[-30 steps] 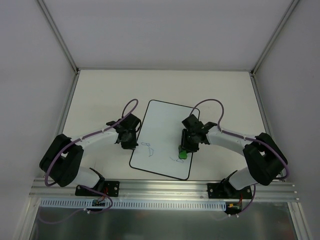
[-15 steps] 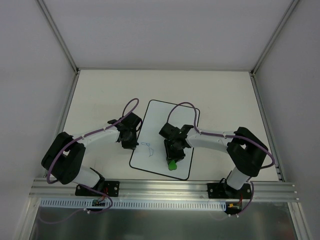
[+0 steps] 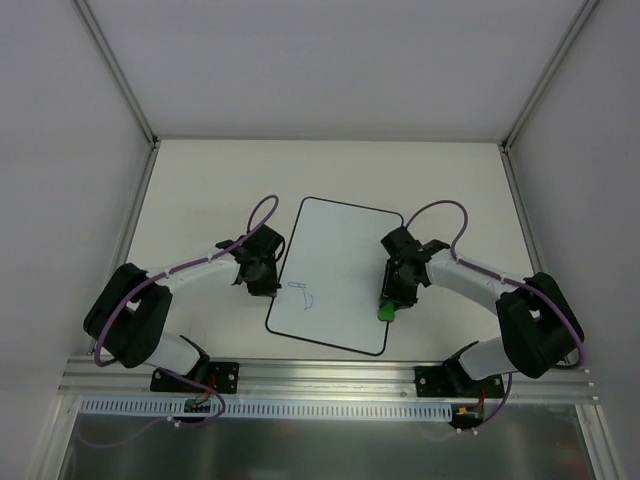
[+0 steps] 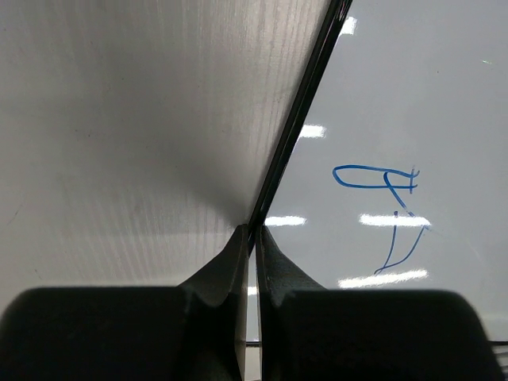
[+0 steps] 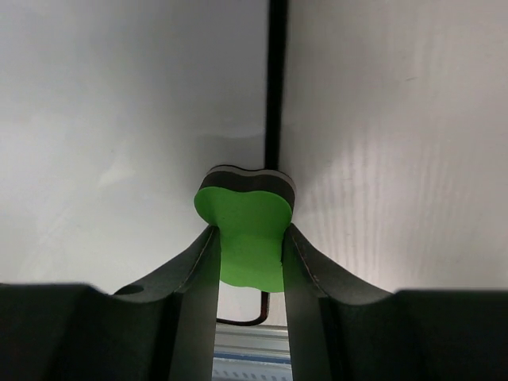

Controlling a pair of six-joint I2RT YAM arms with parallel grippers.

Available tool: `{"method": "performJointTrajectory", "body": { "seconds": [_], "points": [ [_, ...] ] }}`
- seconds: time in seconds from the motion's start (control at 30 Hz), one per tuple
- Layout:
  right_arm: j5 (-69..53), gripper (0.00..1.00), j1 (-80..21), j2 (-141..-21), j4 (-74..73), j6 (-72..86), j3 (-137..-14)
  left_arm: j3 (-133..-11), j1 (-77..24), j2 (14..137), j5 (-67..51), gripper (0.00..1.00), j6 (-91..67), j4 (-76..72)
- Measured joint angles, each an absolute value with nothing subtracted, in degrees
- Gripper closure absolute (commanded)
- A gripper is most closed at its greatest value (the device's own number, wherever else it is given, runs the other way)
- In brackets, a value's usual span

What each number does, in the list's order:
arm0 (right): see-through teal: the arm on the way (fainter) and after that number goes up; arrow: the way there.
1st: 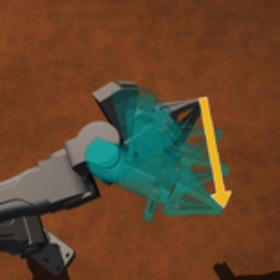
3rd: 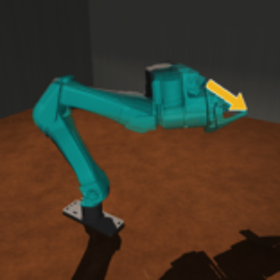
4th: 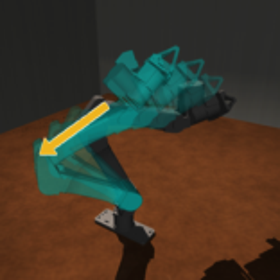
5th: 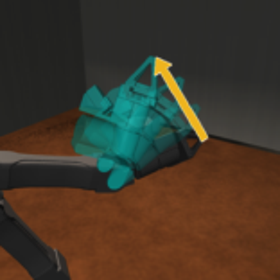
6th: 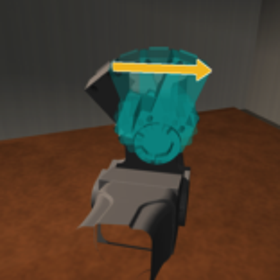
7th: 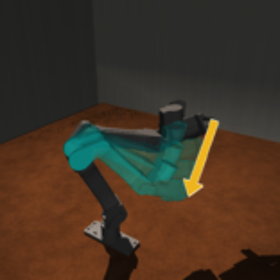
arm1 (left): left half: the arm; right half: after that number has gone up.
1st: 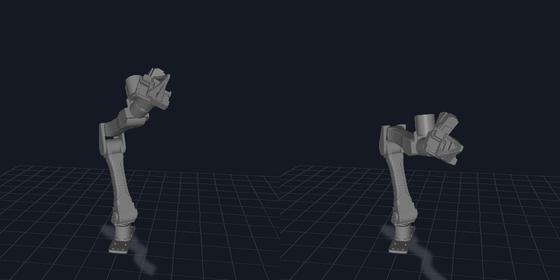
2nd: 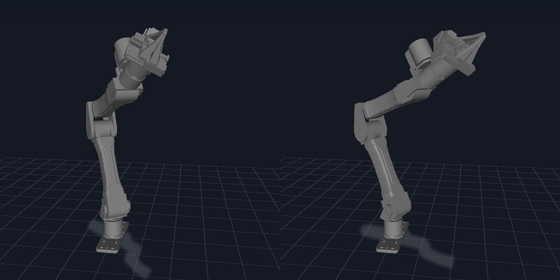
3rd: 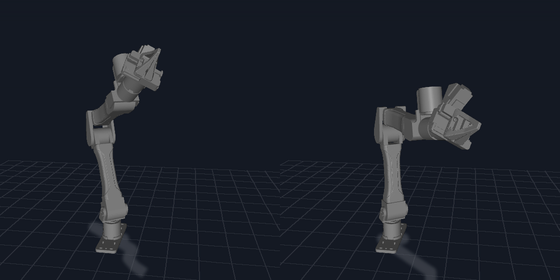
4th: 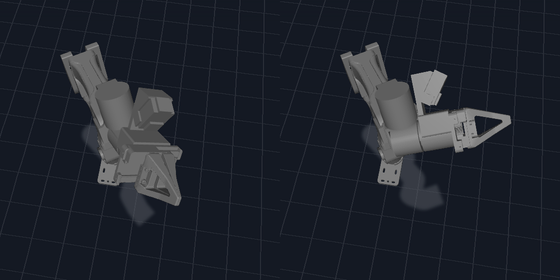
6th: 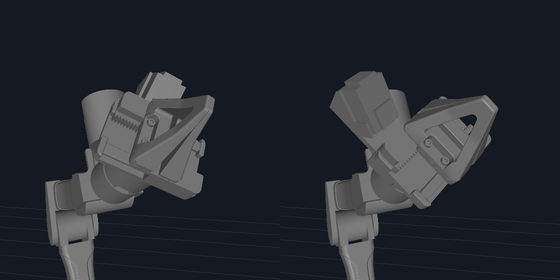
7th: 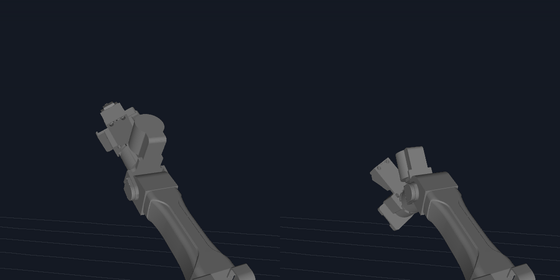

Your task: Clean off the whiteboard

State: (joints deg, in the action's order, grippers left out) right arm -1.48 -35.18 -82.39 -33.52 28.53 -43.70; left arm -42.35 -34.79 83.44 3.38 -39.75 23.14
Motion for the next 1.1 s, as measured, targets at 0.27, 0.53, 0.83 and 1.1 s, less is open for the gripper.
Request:
{"method": "performJointTrajectory", "body": {
  "seconds": [0.27, 0.53, 0.83, 1.1],
  "points": [
    [0.5, 1.0, -31.6, -84.2, -35.5, 25.2, -45.8, -42.1, -34.8, 83.4, 2.9, 1.0, -39.9, 21.7],
    [0.5, 1.0, -46.5, -95.3, -35.4, 26.3, -56.9, -42.1, -34.8, 83.4, 2.4, 1.0, -39.9, 21.7],
    [-2.4, 1.0, -56.0, -105.1, -32.9, 28.1, -67.7, -42.1, -34.8, 83.4, 2.4, 1.0, -40.0, 21.7],
    [-3.3, 1.0, -47.7, -91.2, -26.3, 30.3, -50.5, -42.1, -34.8, 83.4, 2.4, 1.0, -40.2, 21.5]
  ]
}}
